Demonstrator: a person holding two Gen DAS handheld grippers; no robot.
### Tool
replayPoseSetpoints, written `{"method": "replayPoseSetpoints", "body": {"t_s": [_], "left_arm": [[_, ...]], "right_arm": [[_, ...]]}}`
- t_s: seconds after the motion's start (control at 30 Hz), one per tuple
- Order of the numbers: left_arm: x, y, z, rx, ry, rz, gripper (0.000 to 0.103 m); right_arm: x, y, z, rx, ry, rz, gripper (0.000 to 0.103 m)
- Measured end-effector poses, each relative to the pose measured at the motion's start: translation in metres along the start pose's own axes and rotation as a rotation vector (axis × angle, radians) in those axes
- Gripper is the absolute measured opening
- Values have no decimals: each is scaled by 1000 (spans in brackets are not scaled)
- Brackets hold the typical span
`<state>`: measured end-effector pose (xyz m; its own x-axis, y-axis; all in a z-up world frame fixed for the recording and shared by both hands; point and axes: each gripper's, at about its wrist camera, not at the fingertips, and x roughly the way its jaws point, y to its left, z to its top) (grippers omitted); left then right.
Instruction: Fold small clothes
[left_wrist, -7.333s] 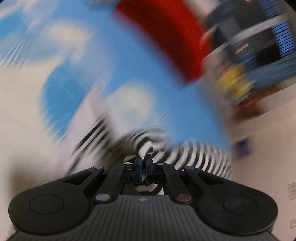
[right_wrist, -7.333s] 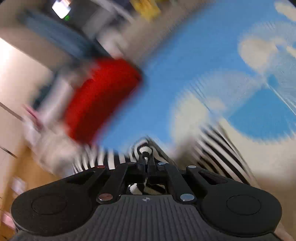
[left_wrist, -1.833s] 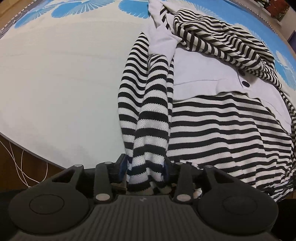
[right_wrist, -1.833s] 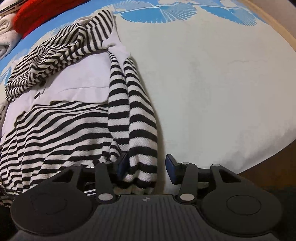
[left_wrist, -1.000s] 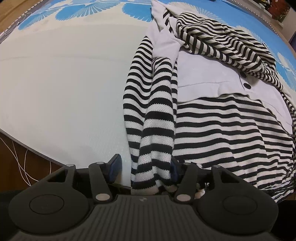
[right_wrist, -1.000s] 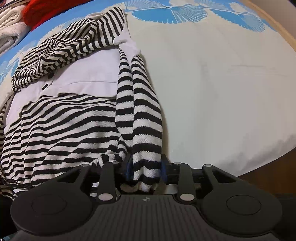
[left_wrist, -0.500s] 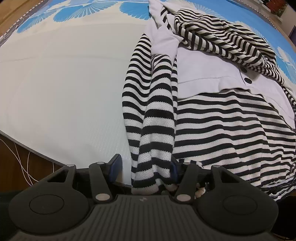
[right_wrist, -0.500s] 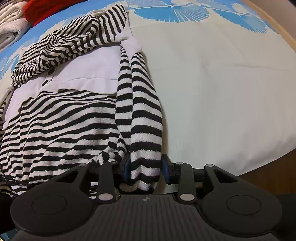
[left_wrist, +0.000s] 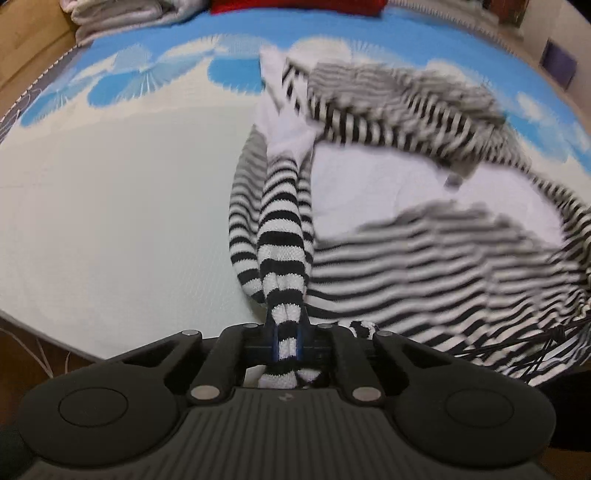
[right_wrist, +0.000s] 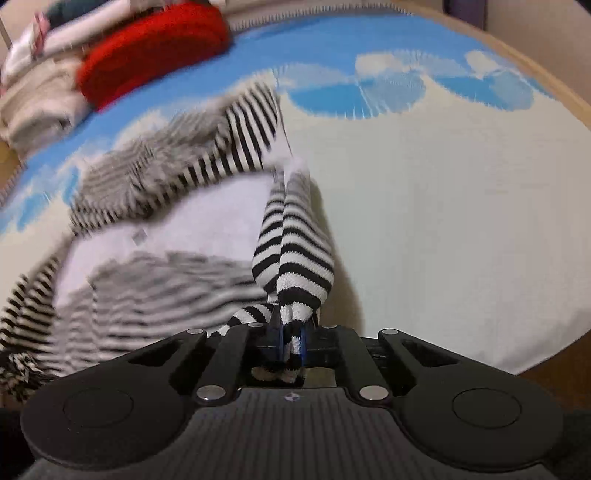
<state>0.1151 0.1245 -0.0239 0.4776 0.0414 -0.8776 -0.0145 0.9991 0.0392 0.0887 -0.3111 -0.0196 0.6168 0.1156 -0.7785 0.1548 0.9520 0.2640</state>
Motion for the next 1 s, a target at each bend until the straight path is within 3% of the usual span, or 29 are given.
{"method": "replayPoseSetpoints", "body": {"t_s": [0.13, 0.27, 0.4, 0.53, 0.63, 0.73, 0.8, 0.83, 0.87, 0.93, 1.0], "left_arm": [[-53, 6, 9, 1, -103, -78, 8], [-116, 22, -8, -12, -200, -183, 8], [-155, 41, -32, -51, -215, -273, 8], [-156, 44, -28, -47, -177, -295, 8], [-129, 50, 9, -91, -147, -310, 8], [-71, 61, 74, -190, -86, -326, 10], [-19, 69, 125, -252, -19, -318, 18], [7, 75, 145, -297, 30, -324, 30], [29, 81, 159, -358, 80, -313, 37], [48, 90, 169, -446, 93, -298, 40], [53, 85, 167, -422, 49, -359, 43]], "right_arm": [[-51, -6, 15, 35, -118, 71, 7], [-114, -14, 14, 2, -209, 147, 6], [-174, -26, -2, -18, -244, 243, 6], [-194, -30, -3, -23, -243, 285, 6], [-171, -25, 21, -1, -224, 292, 6], [-121, -13, 69, 16, -207, 266, 6], [-68, -9, 114, 90, -170, 252, 10], [-41, -7, 134, 123, -158, 222, 15], [-17, -6, 149, 133, -147, 192, 20], [18, -11, 168, 201, -122, 58, 24], [27, -17, 170, 245, -171, 21, 25]]}}
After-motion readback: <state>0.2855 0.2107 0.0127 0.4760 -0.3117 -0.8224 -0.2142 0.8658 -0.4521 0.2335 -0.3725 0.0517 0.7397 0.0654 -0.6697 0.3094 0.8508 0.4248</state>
